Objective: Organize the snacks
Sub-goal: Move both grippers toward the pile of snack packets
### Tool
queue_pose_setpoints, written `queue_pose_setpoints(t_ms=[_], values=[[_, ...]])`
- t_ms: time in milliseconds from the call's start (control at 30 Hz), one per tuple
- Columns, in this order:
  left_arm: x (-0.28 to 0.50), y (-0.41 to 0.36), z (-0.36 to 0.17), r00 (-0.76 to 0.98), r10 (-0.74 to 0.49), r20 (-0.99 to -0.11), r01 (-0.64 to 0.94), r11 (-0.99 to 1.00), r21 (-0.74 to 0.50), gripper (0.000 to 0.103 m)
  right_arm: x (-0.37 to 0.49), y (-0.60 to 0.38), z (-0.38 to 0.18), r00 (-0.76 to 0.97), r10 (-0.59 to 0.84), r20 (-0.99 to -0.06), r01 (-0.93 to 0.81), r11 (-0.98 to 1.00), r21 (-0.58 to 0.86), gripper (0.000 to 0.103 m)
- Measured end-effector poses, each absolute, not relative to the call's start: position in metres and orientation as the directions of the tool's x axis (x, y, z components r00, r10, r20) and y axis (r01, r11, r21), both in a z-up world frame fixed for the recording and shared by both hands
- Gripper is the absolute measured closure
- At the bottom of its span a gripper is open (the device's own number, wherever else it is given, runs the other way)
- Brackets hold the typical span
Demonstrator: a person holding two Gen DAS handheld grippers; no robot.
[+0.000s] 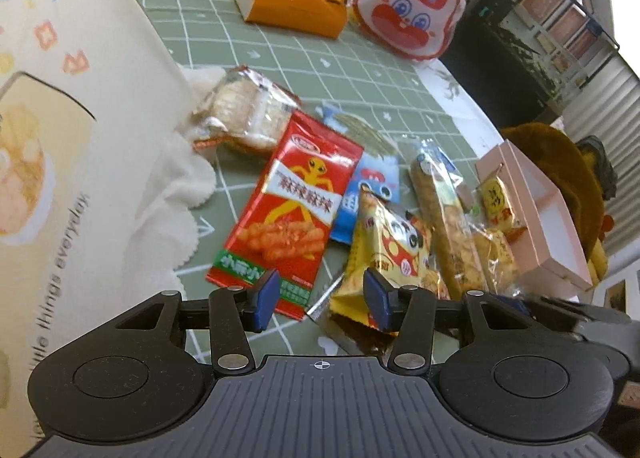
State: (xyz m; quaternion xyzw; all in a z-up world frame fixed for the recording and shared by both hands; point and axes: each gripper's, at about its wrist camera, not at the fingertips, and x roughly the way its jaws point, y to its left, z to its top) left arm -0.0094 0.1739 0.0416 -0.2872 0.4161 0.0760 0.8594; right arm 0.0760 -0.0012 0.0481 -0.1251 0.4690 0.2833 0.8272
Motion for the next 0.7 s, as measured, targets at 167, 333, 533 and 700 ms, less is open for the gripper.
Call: queue_pose_setpoints(t_ms=[167,333,533,700], values=[[0.002,0.164,0.036,0.647,-0.211,-0.732,-0.308,0.807,-0.505,0.053,0.070,-0.032,0.049,0.429,0.328,-0.842,-0.555,0.831,0.041,0.052],[0.006,0.163,0.055,0.688,-0.222,-0.691,-0.272,0.804,-0.529,0.054,0.062,-0.033,0.067,0.441,0.397,-0.805,-0.584,0.808,0.078,0.030],[-0.010,0.179,0.077,0.703,0.021,-0.711,-0.408,0.830,-0.379,0.054,0.076,0.008,0.060,0.434,0.398,-0.808,-0.528,0.839,0.129,0.023],[-0.027,0.193,0.076,0.694,0.056,-0.718,-0.451,0.810,-0.374,0.054,0.093,0.036,0.036,0.402,0.345,-0.848,-0.533,0.841,0.089,0.013]])
